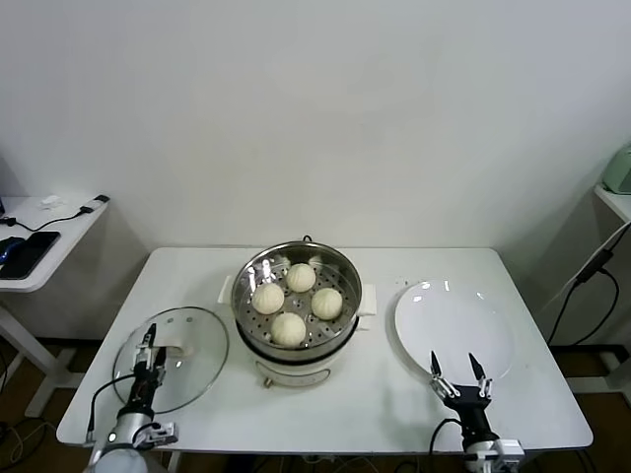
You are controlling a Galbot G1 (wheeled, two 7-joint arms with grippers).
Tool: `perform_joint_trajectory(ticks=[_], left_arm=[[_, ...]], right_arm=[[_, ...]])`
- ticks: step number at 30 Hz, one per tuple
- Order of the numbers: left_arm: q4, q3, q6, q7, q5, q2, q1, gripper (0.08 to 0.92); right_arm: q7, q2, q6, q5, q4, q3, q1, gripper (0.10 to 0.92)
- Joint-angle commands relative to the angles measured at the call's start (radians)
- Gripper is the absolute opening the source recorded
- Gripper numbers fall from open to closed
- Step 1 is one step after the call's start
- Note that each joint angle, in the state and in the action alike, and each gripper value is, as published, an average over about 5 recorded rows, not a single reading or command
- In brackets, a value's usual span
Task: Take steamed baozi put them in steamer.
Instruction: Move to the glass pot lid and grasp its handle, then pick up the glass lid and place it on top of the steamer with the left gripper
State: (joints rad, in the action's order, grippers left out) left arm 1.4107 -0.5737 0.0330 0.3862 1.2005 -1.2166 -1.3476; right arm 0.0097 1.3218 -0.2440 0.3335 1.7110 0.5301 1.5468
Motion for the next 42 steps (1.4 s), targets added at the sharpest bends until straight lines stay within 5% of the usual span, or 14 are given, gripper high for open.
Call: perform_joint_trajectory(ticks=[1, 13, 20, 32, 42], left_arm=[[-0.053, 0.014, 0.027, -0.009, -0.004, -0.020, 0.031, 0.682], [-0.081, 0.007, 0.040, 0.007, -0.002, -0.043, 0.045, 0.335], [0.078, -0.031, 0.043, -0.030, -0.036, -0.033, -0.007, 0.153], [0.504, -0.133, 0.197, -0.263, -0.213, 0.127, -0.180, 0.133], [0.770, -0.118, 0.383, -0.484, -0.302, 0.204, -0.113, 0.133]], right_arm=[[0.000, 0.006, 0.002, -0.017, 0.003, -0.003, 0.000, 0.823], [-0.002, 0.005, 0.002, -0.025, 0.003, -0.001, -0.001, 0.823], [-0.003, 0.005, 0.001, -0.022, 0.012, 0.007, 0.006, 0.823], [0.012, 0.001, 0.028, -0.036, 0.026, 0.031, 0.009, 0.823], [0.028, 0.000, 0.038, -0.059, 0.023, 0.050, 0.010, 0.823]])
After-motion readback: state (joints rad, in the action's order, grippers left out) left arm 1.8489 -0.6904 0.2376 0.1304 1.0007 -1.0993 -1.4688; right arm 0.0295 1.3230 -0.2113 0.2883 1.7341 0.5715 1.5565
